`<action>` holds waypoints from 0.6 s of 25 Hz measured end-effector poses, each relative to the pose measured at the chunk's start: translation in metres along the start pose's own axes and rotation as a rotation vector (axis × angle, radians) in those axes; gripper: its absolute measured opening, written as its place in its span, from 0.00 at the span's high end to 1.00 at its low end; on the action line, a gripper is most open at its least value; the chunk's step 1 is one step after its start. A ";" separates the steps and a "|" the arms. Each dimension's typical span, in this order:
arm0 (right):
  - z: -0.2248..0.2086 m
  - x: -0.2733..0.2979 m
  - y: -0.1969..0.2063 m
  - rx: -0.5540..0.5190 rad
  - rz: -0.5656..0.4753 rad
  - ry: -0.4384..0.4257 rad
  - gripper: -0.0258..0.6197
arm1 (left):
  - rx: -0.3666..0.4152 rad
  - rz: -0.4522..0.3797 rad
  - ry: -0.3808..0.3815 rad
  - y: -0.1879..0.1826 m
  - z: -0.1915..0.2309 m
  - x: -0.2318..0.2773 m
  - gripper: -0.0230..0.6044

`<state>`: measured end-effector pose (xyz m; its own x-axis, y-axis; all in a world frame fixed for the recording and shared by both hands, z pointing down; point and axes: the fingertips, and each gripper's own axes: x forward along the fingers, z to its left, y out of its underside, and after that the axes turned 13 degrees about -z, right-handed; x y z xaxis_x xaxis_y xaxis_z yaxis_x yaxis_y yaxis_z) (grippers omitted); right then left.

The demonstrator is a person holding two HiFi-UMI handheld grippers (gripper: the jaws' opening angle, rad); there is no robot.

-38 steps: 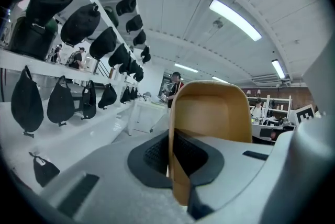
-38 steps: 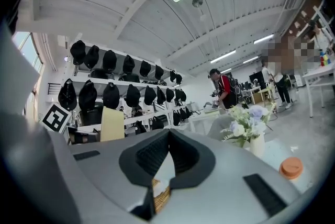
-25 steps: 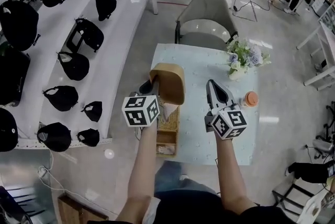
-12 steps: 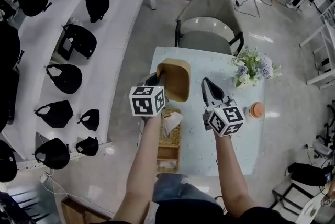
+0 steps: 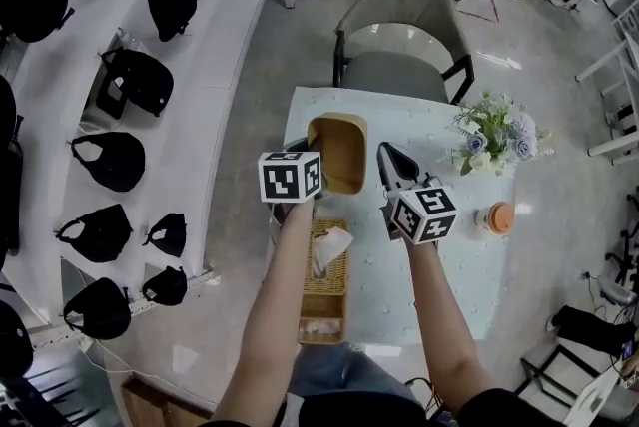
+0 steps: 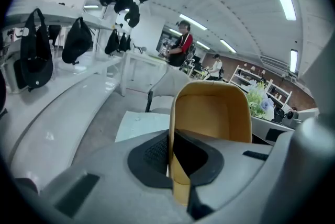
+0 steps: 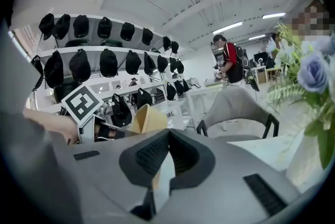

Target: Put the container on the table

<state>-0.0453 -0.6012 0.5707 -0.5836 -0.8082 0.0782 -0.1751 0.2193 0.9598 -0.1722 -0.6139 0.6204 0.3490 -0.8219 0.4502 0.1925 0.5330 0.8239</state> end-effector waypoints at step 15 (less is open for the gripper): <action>-0.033 0.030 0.067 0.026 0.154 0.025 0.96 | -0.031 0.298 -0.053 0.073 0.031 0.067 0.95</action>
<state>-0.0488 -0.6288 0.6461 -0.5855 -0.7772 0.2305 -0.1056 0.3551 0.9288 -0.1635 -0.6368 0.7217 0.3463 -0.6370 0.6887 0.1166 0.7577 0.6422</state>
